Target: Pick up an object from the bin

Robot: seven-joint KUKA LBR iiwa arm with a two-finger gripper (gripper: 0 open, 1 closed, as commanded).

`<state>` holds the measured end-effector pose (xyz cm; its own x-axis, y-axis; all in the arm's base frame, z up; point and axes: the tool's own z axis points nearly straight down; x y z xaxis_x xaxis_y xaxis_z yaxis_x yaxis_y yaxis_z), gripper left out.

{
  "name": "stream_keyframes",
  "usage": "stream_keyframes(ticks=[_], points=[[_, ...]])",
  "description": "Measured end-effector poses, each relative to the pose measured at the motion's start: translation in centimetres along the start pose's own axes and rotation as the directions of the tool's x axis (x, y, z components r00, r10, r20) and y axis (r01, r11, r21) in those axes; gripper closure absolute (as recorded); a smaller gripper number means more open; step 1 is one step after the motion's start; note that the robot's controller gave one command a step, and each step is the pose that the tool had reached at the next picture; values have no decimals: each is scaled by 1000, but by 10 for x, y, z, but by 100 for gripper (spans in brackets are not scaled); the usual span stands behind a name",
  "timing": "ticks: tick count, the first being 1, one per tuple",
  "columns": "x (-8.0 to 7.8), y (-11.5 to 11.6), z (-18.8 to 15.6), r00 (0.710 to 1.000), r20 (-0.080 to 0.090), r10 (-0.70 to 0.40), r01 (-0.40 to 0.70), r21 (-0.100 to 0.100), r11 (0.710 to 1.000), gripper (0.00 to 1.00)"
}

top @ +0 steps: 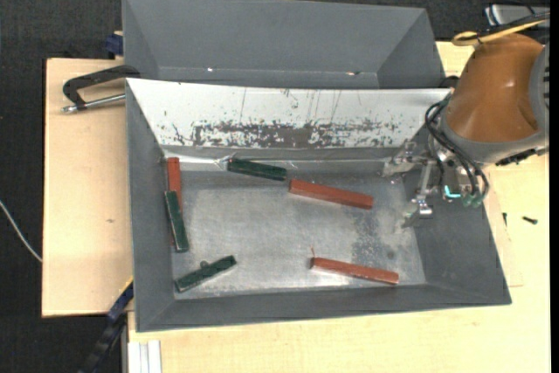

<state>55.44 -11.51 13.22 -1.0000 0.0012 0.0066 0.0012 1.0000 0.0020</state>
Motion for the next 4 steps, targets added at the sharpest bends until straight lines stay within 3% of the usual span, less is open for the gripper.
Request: stream_keyframes(ticks=[1,2,3,4], points=[[-2,0,-4,1000,8,-2,2,1,1000,0],[-20,56,23,997,7,-80,80,2,997,0],[-32,82,16,998,12,-67,67,1,998,0],[-46,97,10,989,14,148,-148,-1,989,0]])
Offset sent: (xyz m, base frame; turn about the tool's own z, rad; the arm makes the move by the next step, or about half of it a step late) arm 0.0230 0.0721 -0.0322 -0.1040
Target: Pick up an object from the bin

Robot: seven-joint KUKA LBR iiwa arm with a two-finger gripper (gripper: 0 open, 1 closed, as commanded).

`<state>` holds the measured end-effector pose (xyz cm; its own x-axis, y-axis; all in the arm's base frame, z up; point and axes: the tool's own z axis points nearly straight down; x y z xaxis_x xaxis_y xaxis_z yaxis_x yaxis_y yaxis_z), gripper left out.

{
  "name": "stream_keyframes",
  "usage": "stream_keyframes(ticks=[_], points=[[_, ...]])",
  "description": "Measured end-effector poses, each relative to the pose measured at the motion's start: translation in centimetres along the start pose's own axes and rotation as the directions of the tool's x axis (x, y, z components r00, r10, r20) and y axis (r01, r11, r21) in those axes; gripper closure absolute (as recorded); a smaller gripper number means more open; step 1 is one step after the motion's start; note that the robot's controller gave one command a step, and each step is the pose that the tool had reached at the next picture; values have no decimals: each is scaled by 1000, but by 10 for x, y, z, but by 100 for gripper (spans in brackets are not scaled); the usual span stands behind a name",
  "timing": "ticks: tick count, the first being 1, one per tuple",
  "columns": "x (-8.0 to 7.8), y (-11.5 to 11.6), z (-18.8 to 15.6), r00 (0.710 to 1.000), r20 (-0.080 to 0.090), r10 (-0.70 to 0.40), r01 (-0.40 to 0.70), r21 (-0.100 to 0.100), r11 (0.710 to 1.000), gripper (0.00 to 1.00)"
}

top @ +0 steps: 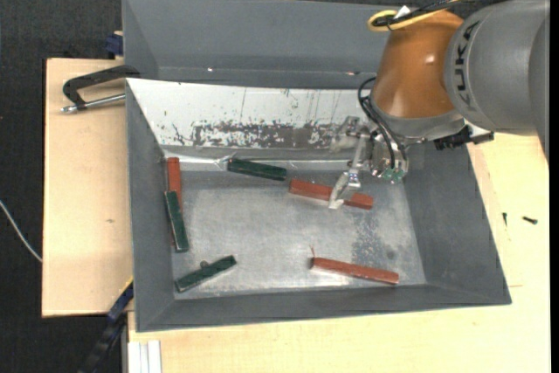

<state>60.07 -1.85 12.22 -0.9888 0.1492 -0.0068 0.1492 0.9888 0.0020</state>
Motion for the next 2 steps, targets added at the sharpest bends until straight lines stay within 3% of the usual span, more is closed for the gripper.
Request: stream_keyframes(ticks=[1,2], points=[[-1,3,48,989,-4,-148,148,0,989,0],[0,2,41,989,-4,-148,148,0,989,100]])
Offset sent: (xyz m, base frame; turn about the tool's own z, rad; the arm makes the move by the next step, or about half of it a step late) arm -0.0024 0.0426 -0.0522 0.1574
